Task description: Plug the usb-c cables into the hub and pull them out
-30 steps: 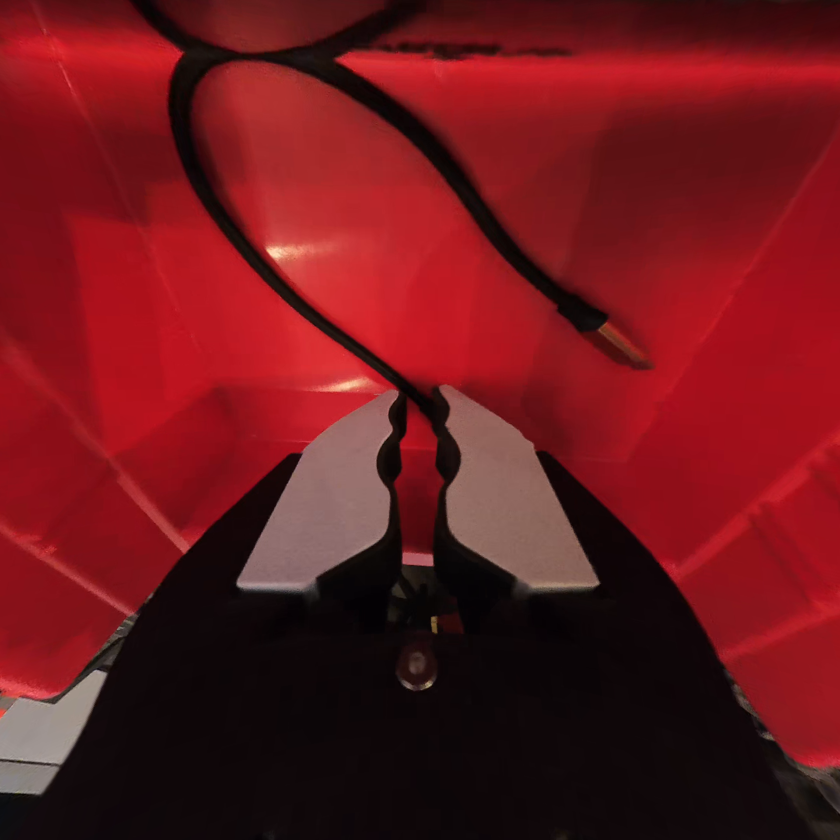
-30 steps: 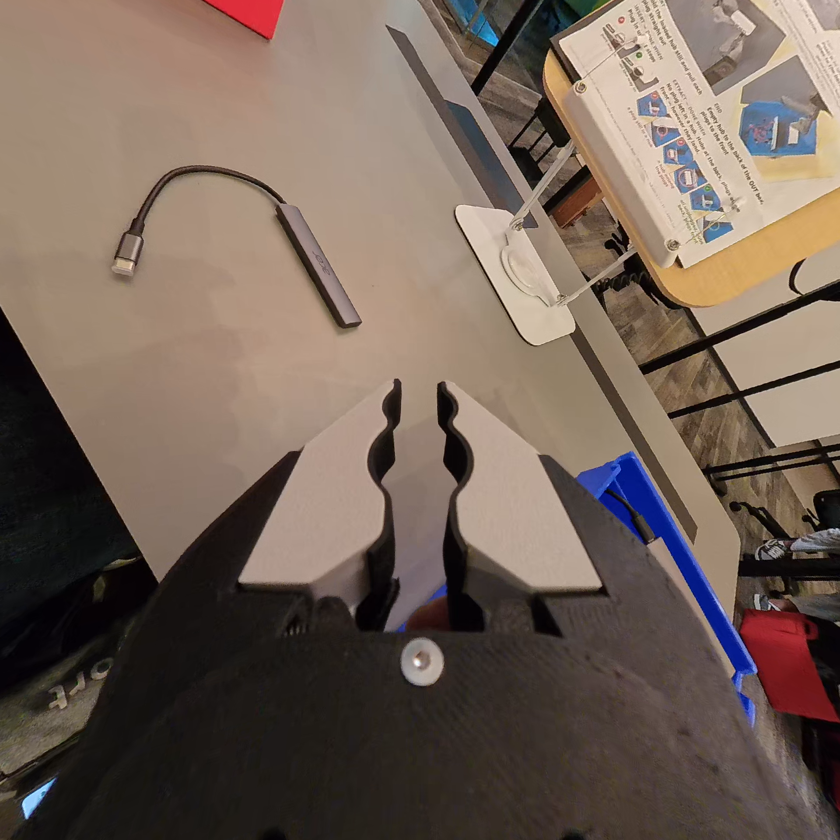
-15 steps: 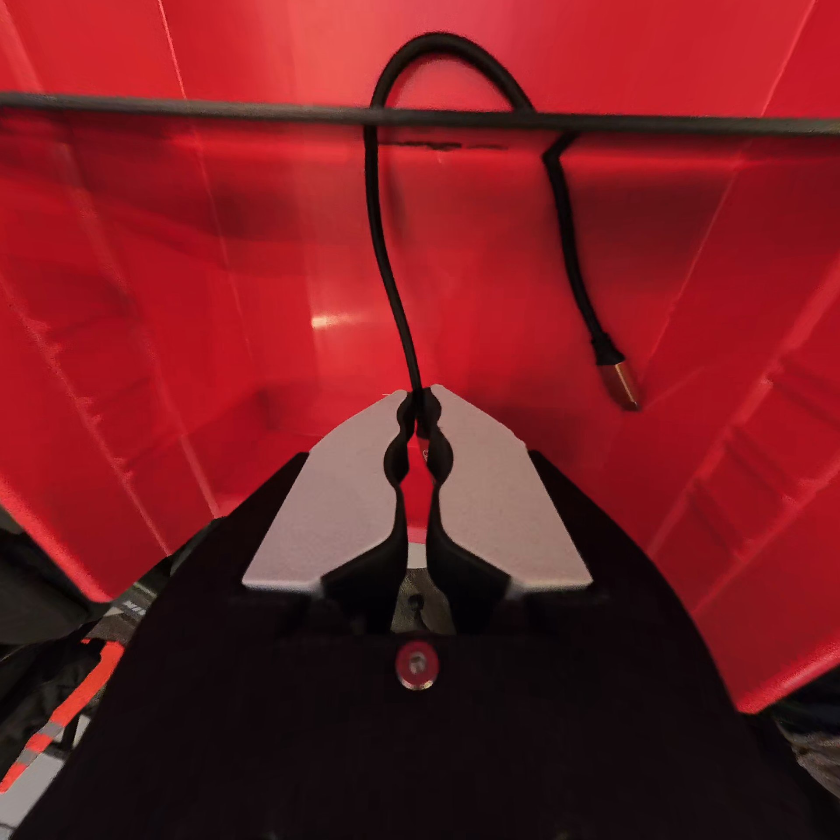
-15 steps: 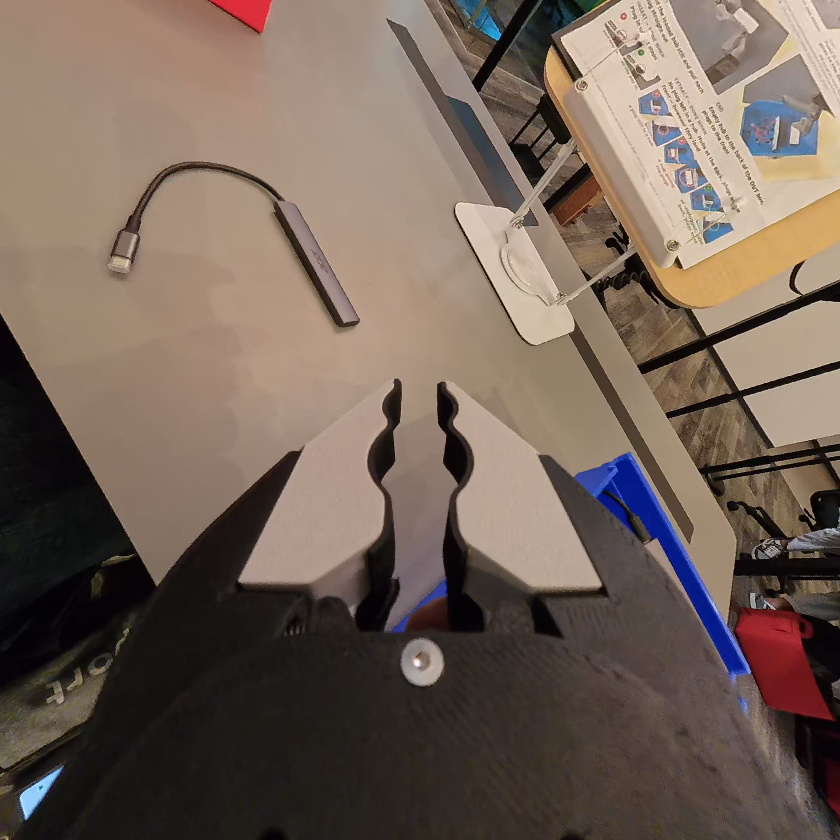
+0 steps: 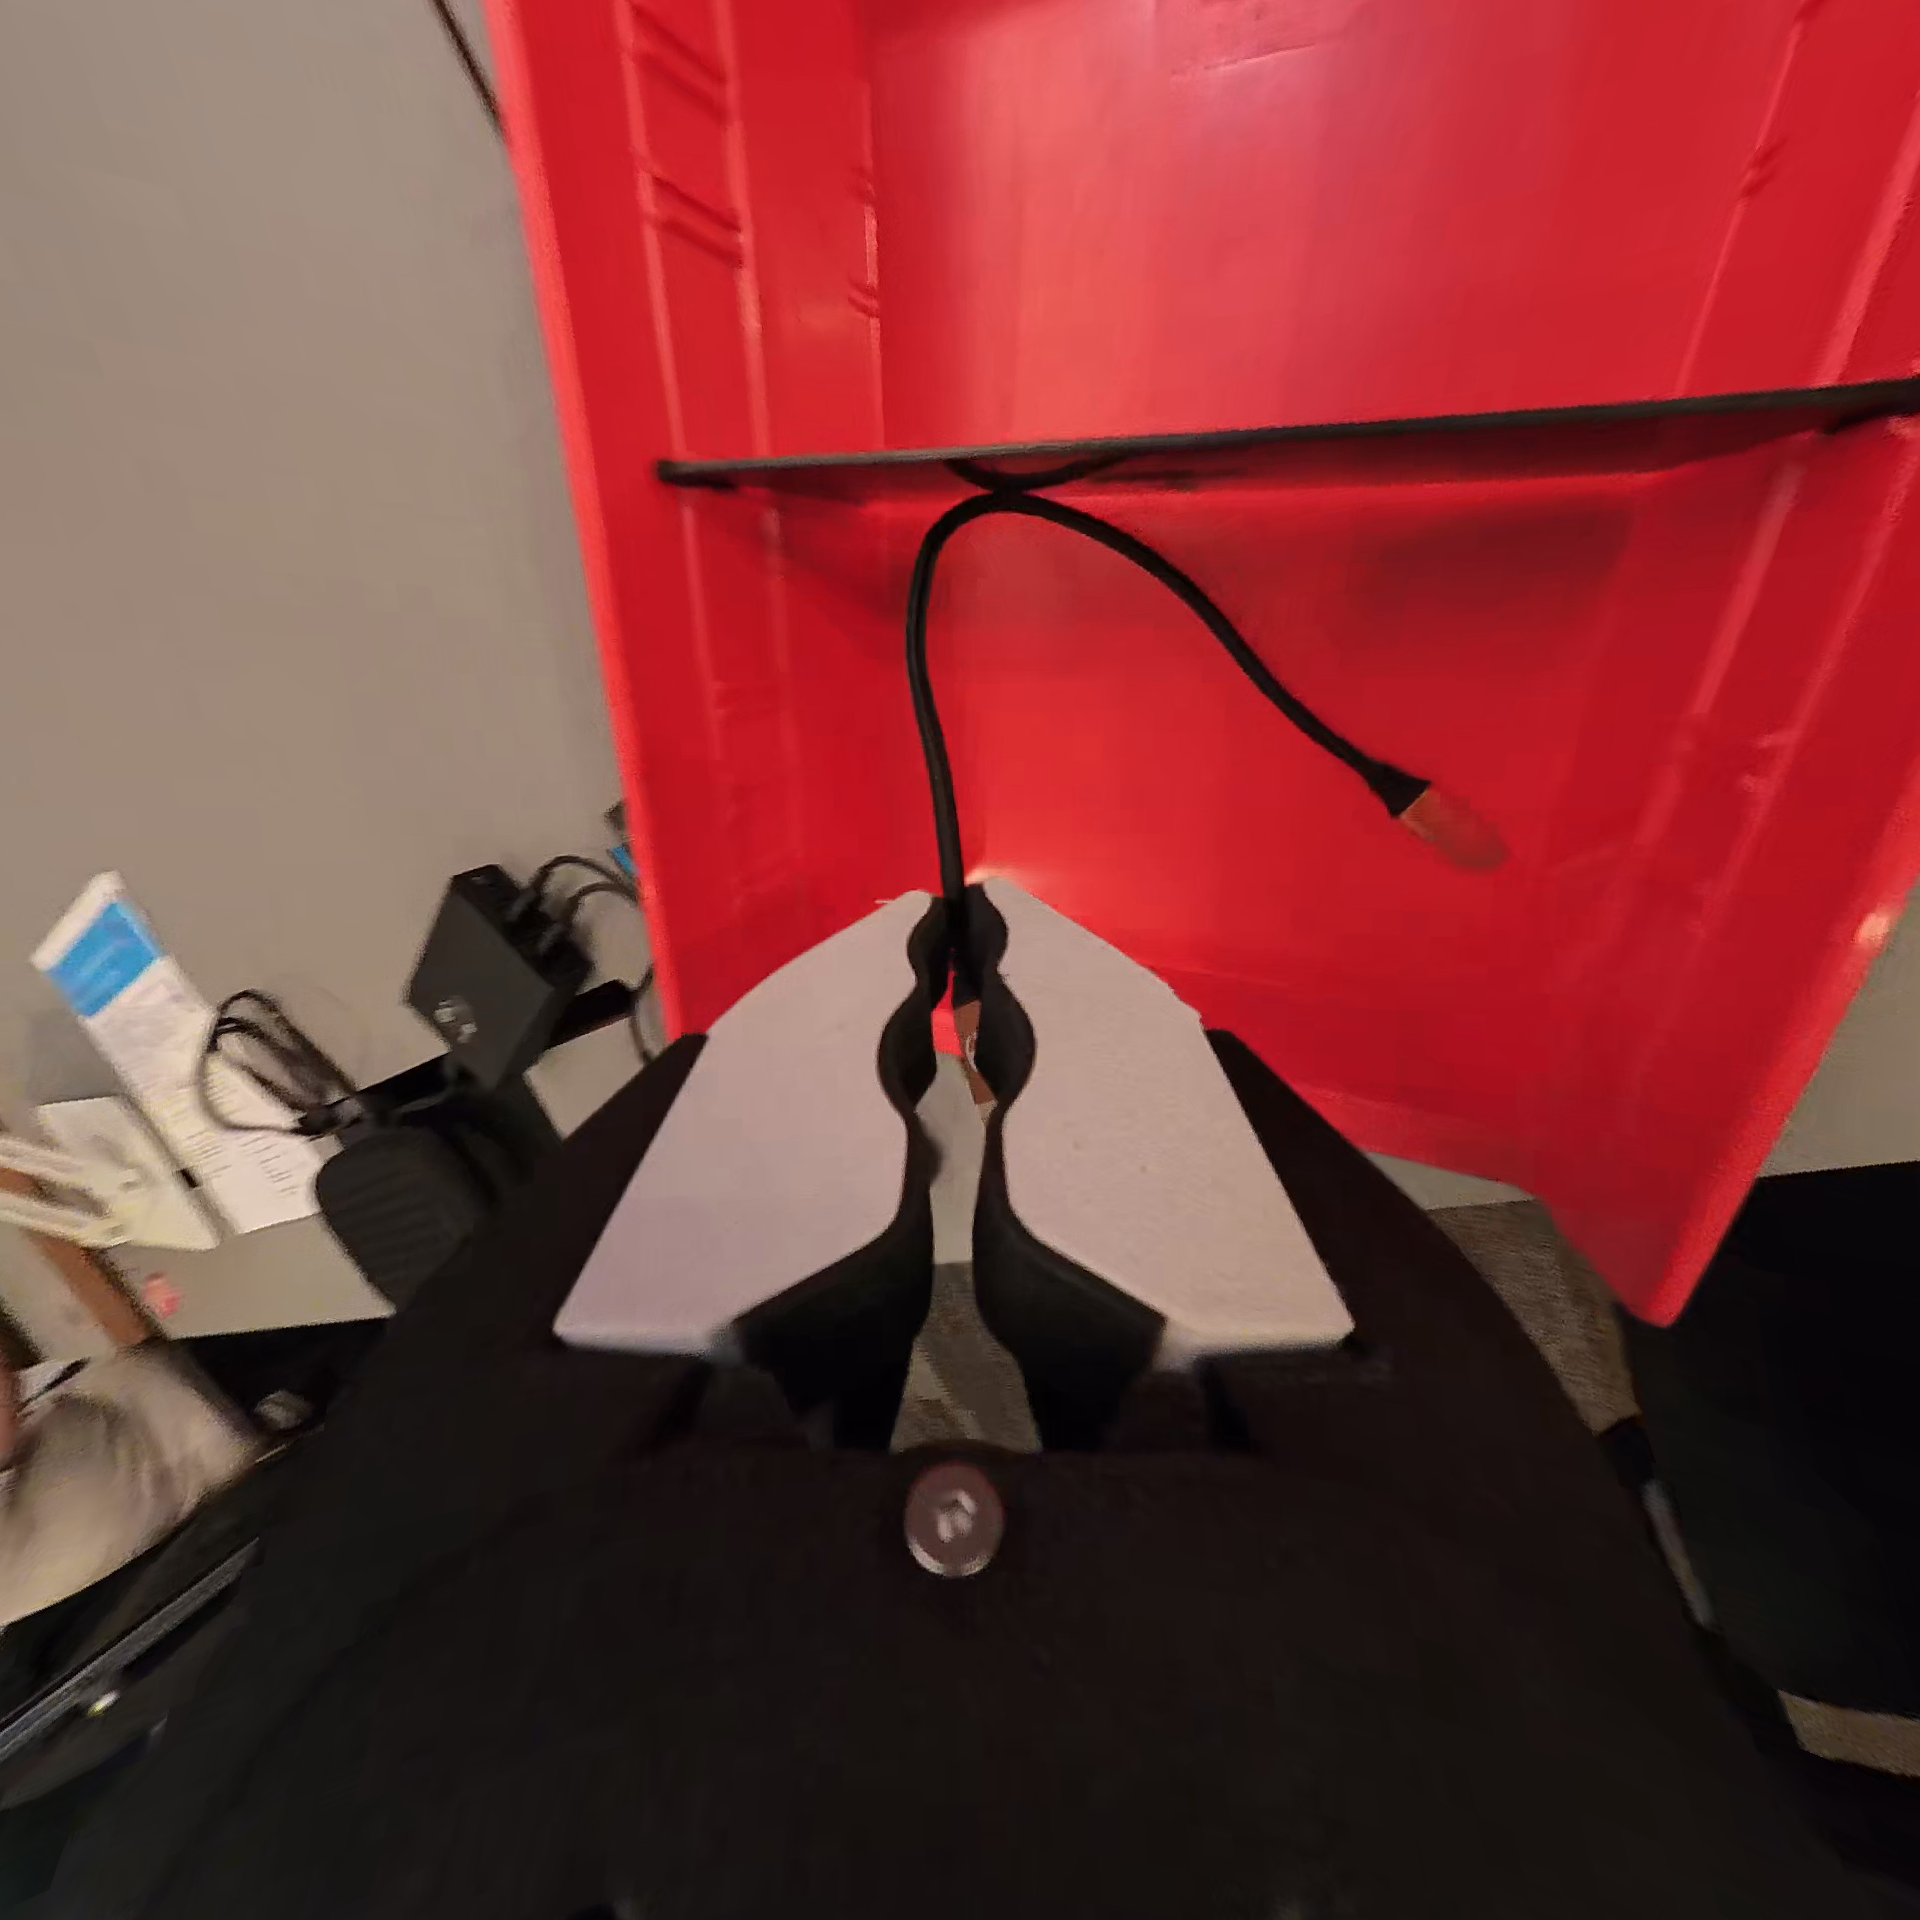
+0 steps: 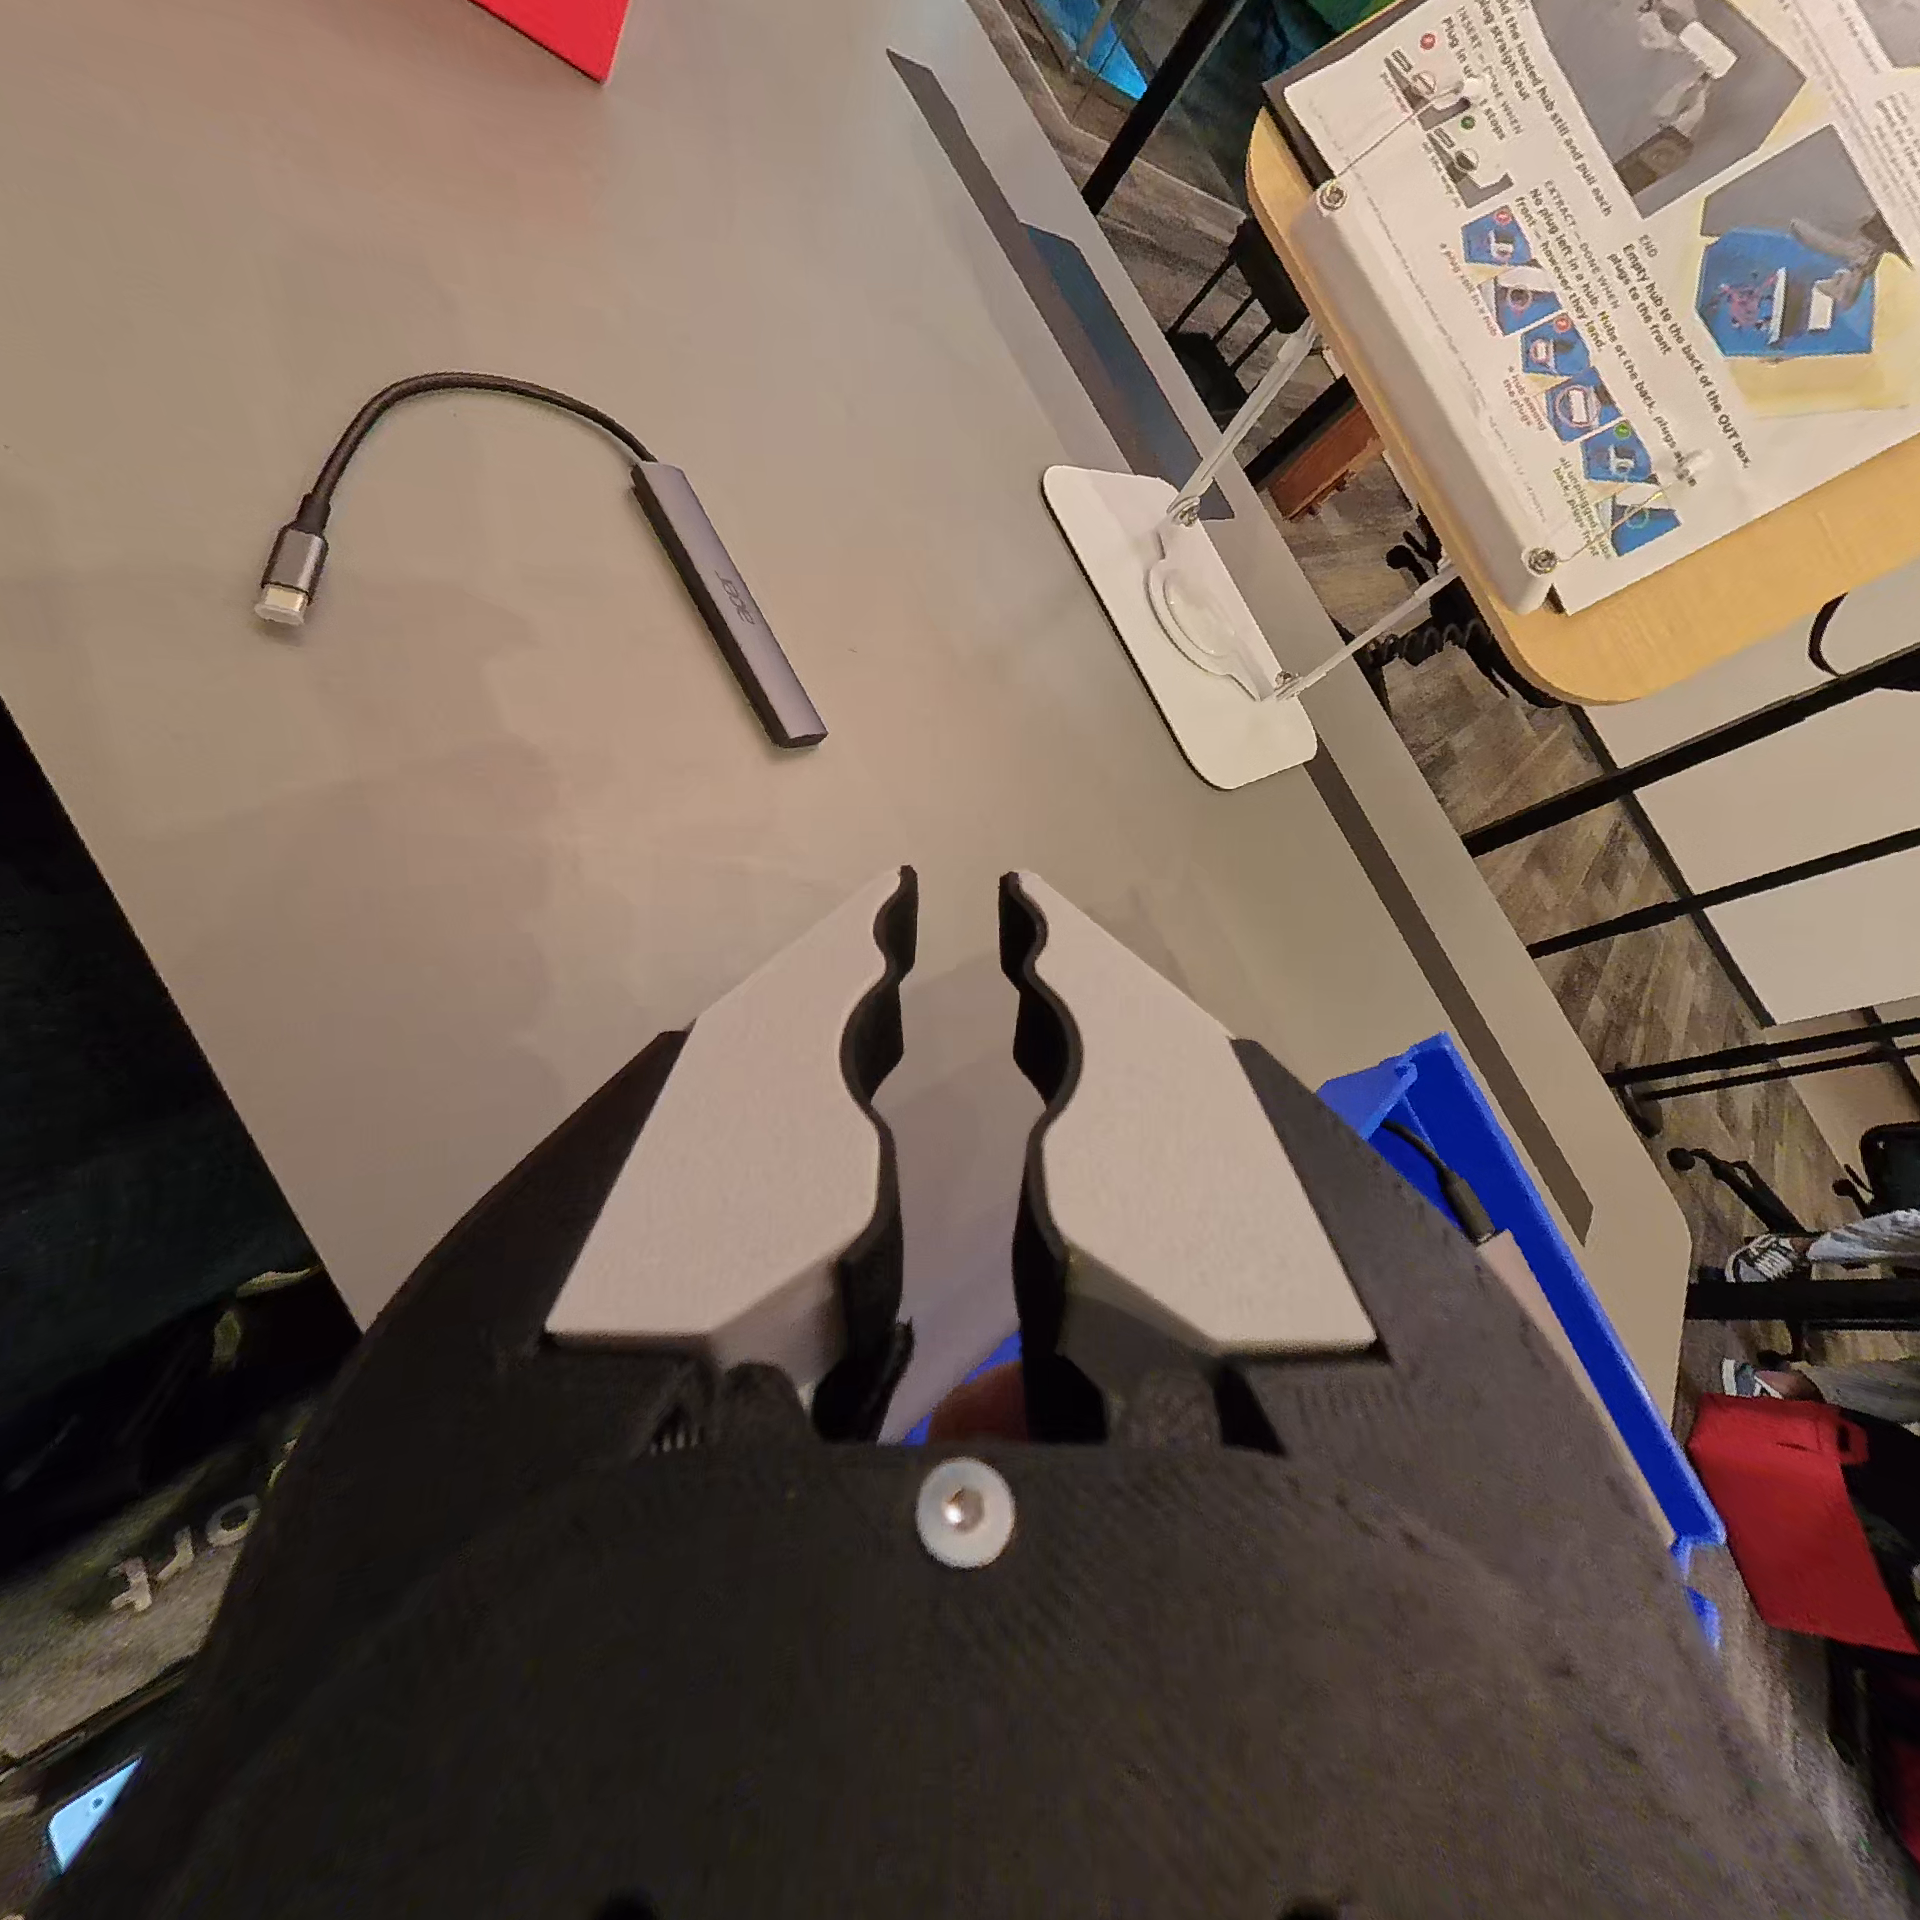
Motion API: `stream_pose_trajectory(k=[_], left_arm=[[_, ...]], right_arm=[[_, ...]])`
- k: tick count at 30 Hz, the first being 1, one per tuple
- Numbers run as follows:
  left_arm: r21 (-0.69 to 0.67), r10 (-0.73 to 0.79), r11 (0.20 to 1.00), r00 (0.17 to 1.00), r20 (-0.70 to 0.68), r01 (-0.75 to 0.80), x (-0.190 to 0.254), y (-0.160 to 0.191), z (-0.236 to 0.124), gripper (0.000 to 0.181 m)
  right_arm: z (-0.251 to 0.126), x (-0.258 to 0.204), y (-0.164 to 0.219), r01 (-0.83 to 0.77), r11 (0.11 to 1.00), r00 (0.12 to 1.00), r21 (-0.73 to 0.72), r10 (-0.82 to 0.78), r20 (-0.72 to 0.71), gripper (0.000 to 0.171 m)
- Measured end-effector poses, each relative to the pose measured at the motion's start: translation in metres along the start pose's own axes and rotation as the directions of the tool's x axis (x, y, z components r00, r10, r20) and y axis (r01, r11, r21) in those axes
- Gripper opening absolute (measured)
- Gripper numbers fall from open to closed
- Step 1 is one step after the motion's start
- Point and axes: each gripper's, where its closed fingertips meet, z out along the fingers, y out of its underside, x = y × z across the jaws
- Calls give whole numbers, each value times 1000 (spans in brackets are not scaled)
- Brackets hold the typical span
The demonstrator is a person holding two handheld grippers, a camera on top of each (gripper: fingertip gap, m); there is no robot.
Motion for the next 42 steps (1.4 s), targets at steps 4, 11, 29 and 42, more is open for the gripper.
stream_pose_trajectory(k=[4, 11, 29, 42], left_arm=[[35, 13, 999, 996, 85, -16, -12, -3, -21, 1], [125, -17, 992, 972, 233, -12, -35, -6, -60, 2], [382, -26, 912, 912, 410, -145, -27, -66, -170, 1], [547, 165, 766, 925, 342, -338, 95, -145, -204, 1]], right_arm=[[-1, 0, 1, -5, 1000, 1000, 2, 5, -3, 13], [-1, 0, 1, -5, 1000, 1000, 5, 5, -1, 13], [8, -24, -7, 11, 1000, 999, 15, -11, 48, 13], [19, -51, -17, 44, 999, 993, 31, -47, 110, 13]])
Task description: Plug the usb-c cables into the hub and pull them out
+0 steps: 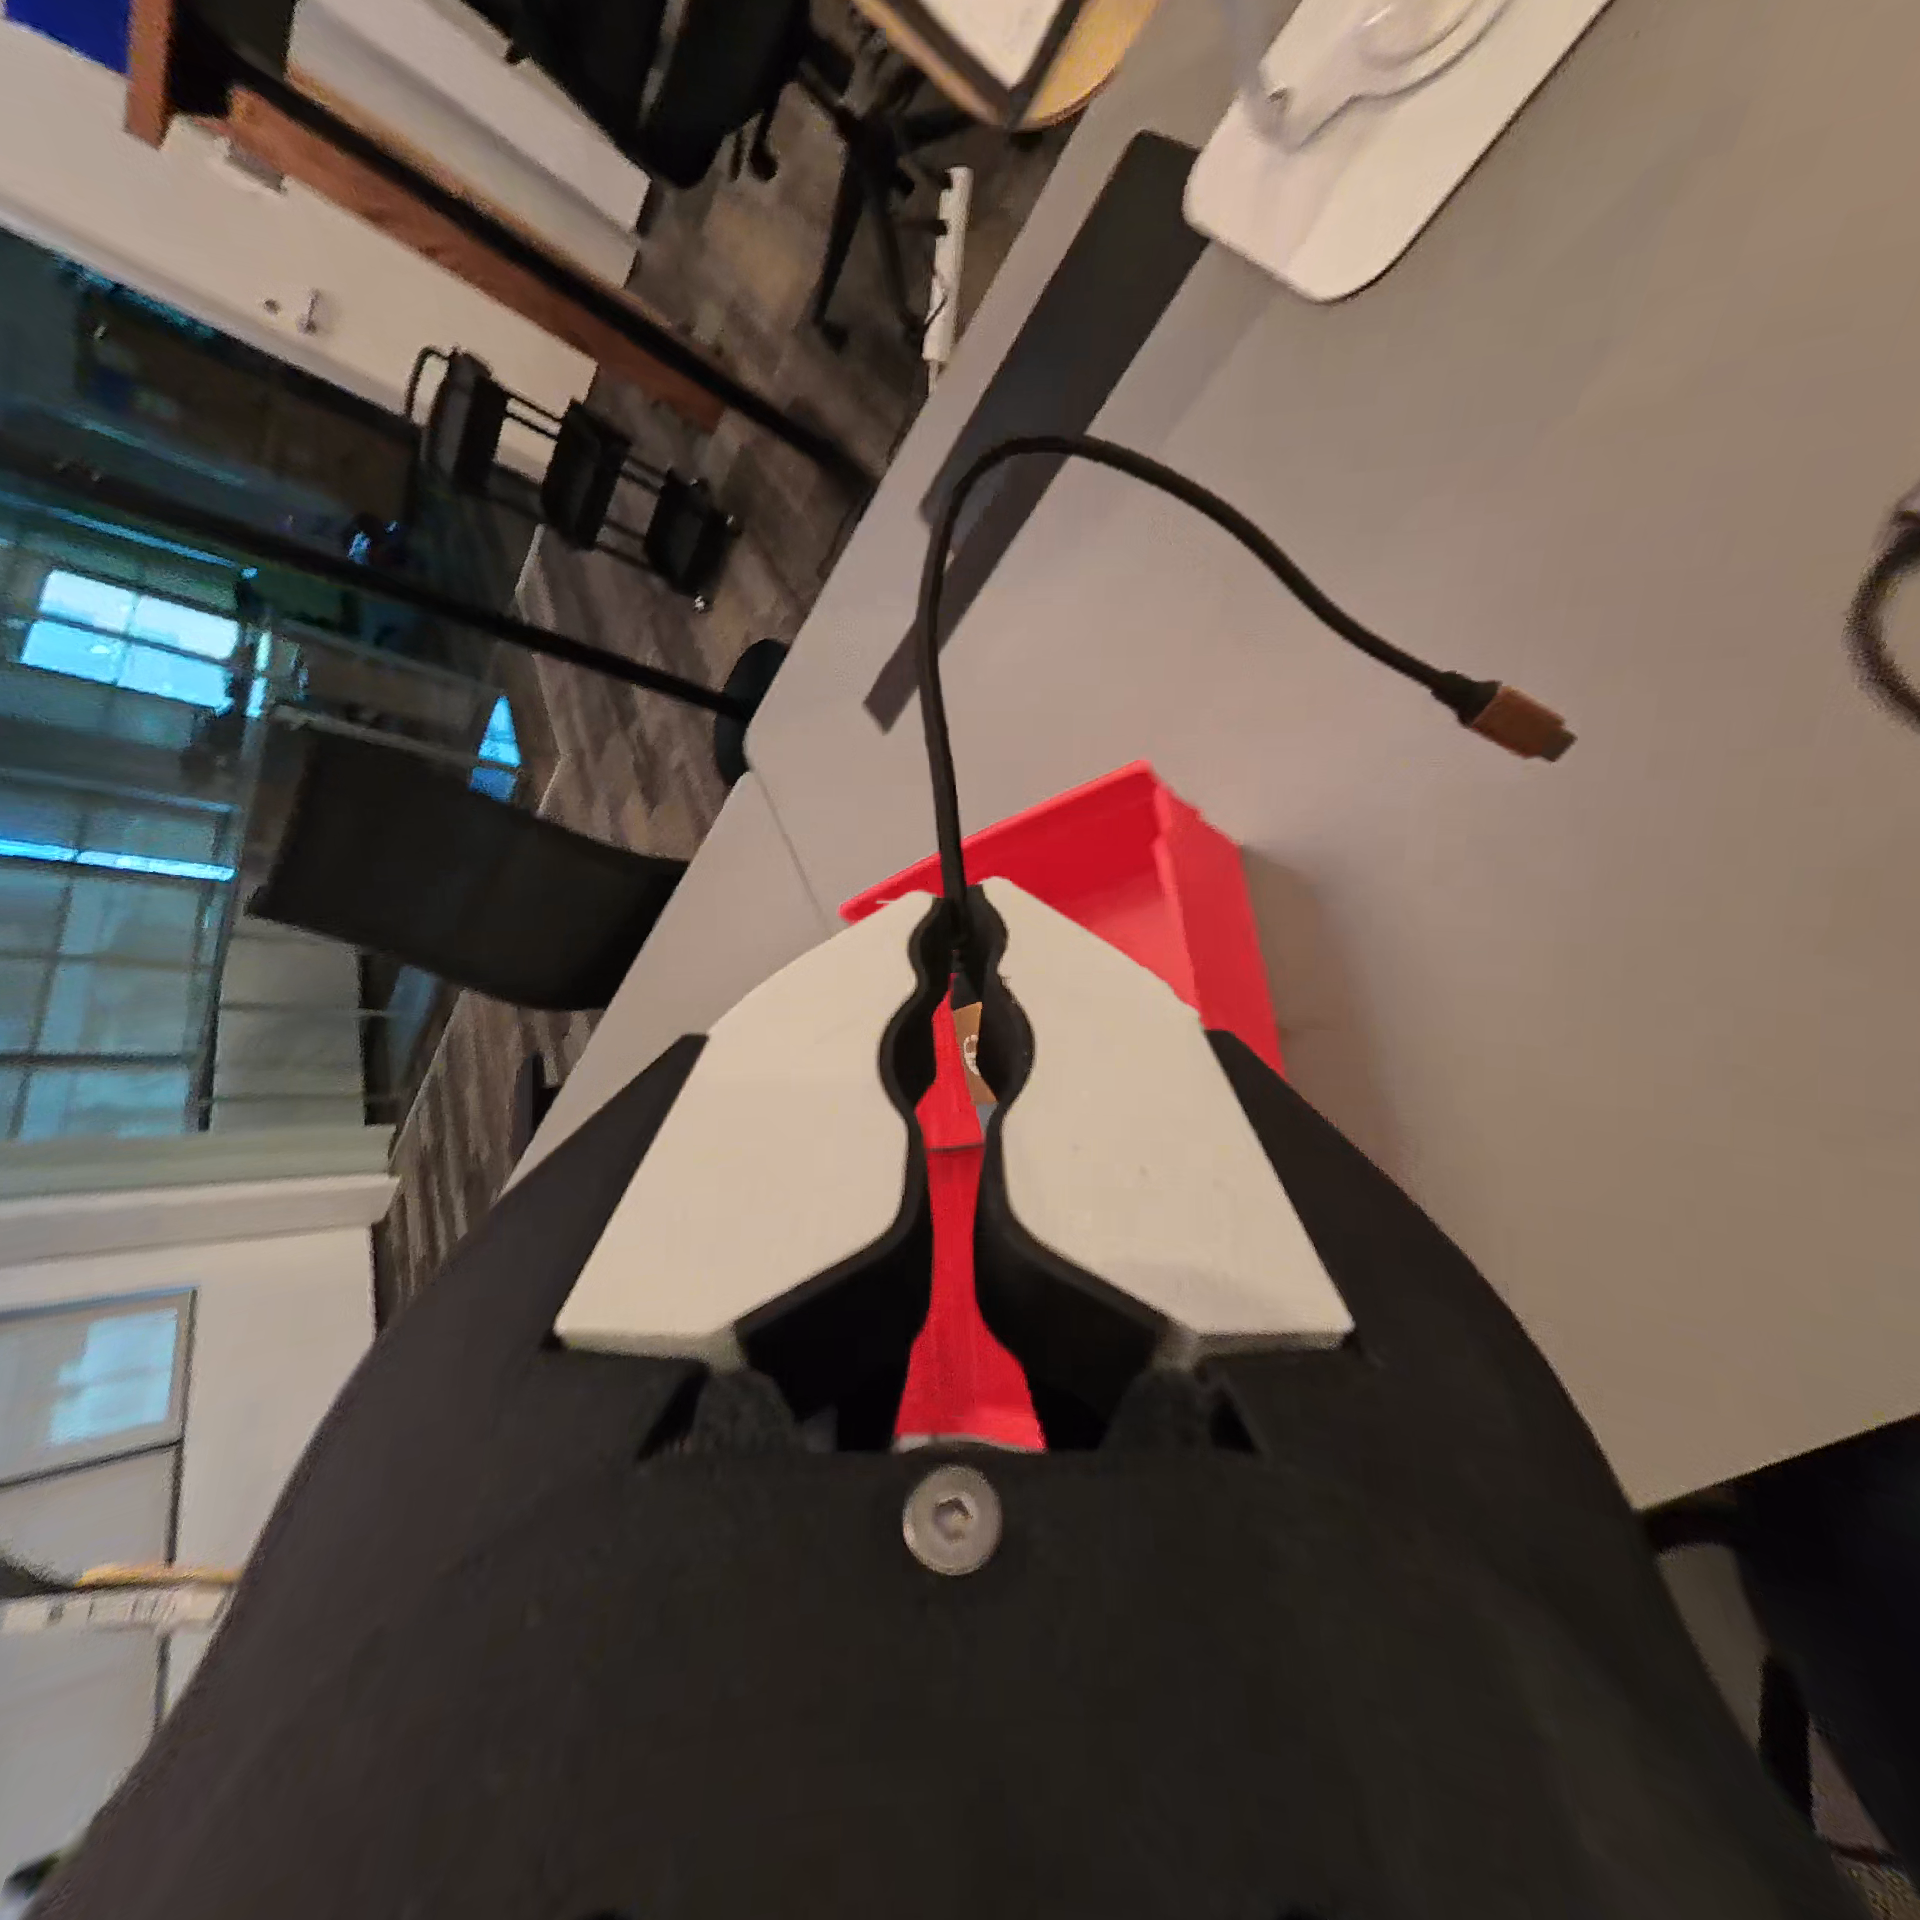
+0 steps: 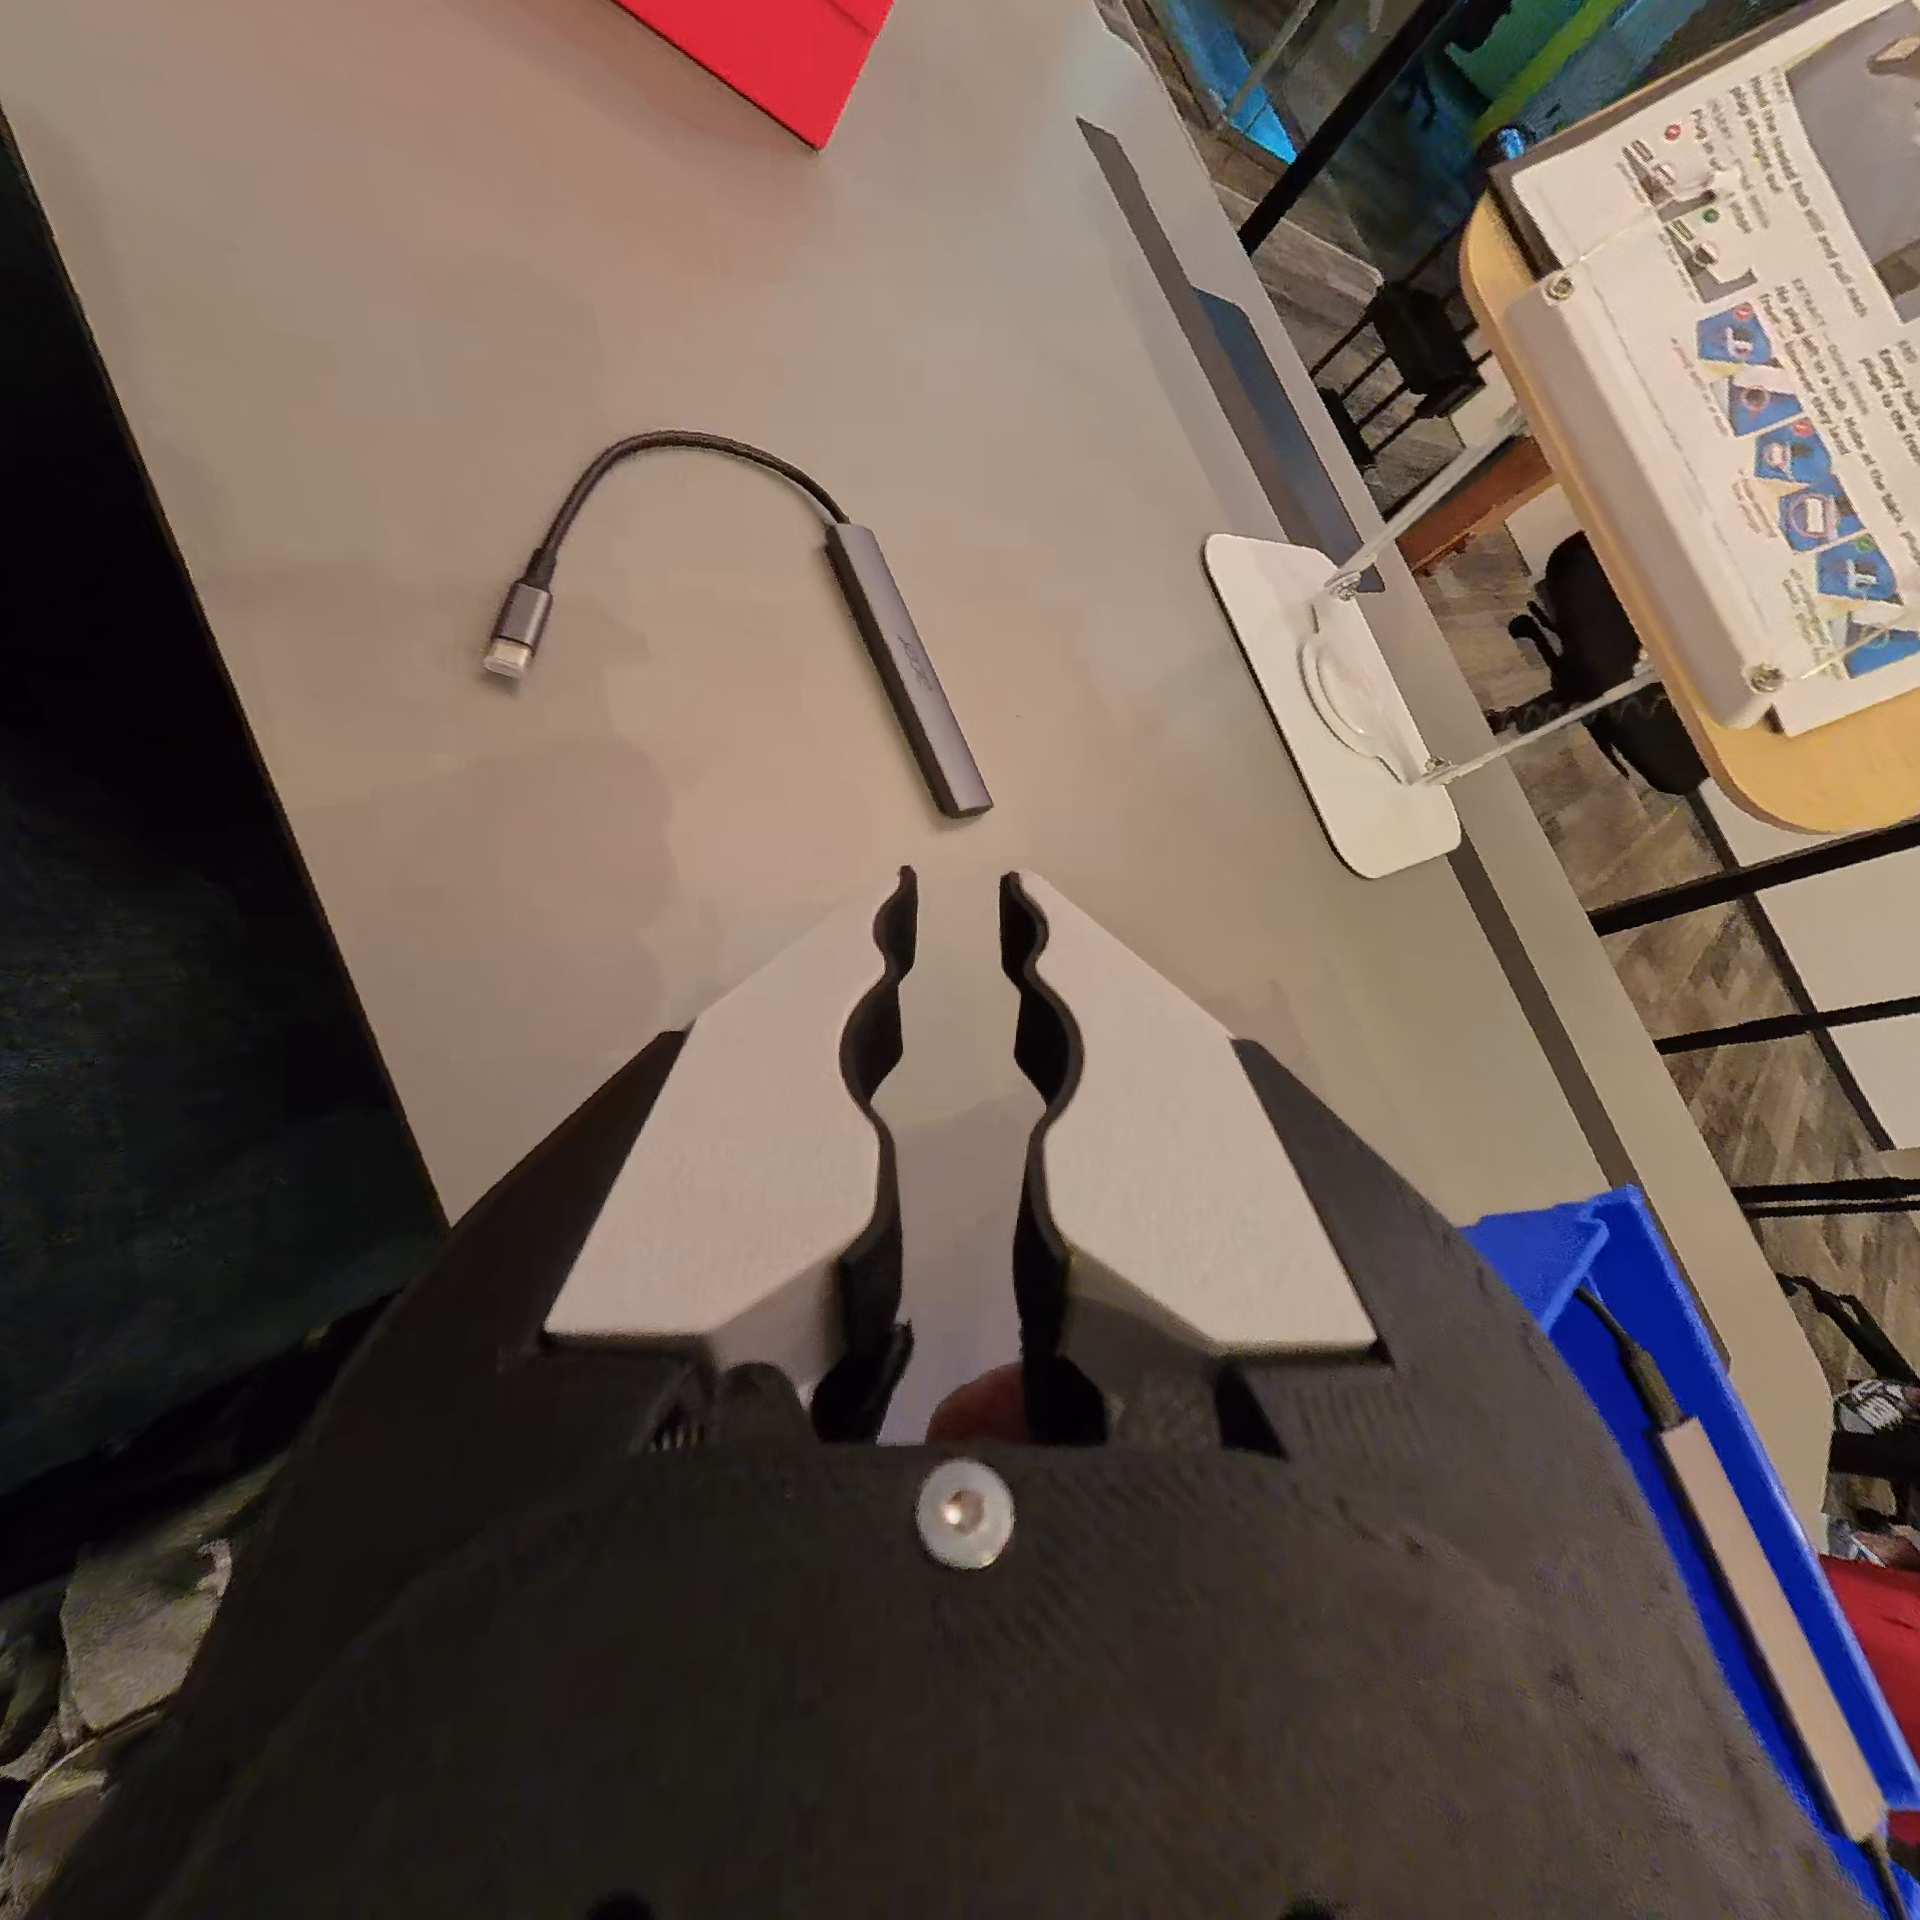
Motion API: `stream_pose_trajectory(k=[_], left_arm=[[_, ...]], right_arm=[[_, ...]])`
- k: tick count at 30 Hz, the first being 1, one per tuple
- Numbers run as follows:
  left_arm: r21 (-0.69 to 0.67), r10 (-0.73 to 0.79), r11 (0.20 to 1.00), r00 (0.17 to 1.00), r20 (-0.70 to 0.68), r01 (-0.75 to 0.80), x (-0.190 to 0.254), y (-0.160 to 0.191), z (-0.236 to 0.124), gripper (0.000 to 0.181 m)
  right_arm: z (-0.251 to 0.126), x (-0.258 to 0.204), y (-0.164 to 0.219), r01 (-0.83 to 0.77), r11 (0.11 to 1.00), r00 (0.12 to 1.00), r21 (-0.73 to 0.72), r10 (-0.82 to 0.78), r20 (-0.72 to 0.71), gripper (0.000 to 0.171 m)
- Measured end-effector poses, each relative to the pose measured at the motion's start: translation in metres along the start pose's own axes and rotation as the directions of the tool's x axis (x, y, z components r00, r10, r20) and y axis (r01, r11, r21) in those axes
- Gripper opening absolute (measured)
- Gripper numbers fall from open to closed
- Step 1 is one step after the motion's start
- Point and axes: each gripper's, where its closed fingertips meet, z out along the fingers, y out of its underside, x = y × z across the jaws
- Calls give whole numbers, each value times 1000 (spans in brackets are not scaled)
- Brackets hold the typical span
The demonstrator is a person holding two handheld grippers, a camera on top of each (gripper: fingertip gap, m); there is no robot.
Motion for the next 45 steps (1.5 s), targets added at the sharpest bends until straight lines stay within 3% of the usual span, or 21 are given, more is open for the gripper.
stream_pose_trajectory(k=[7, 12, 23, 25, 27, 31, 38, 42, 45], left_arm=[[21, -35, 999, 978, -205, 40, 96, -5, 55, 1], [-37, -88, 996, 960, -266, 81, 143, 22, 94, 1], [-155, -125, 985, 946, -299, 81, 198, 81, 142, 3], [-133, -125, 987, 950, -286, 90, 198, 80, 143, 15], [-92, -116, 991, 955, -272, 94, 195, 72, 141, 28], [75, 10, 997, 969, -247, 9, 198, 31, 127, 34], [236, 292, 948, 872, -392, -211, 269, -33, 123, 42], [252, 423, 904, 805, -415, -345, 300, -49, 140, 40], [294, 512, 856, 771, -378, -425, 307, -60, 152, 25]], right_arm=[[10, -15, 3, 5, 1000, 999, -9, -5, 48, 13], [16, -23, 7, 11, 1000, 997, -21, -10, 74, 14], [46, -36, 3, 27, 999, 992, -25, -24, 126, 18], [51, -39, 3, 26, 999, 990, -26, -22, 138, 18], [54, -42, 5, 22, 999, 990, -32, -17, 143, 18], [57, -48, 10, 6, 999, 987, -43, 0, 158, 18], [57, -59, 13, 1, 999, 984, -46, 7, 177, 18], [54, -65, 16, -4, 999, 983, -47, 12, 184, 18], [51, -68, 19, -7, 999, 982, -47, 15, 189, 18]])
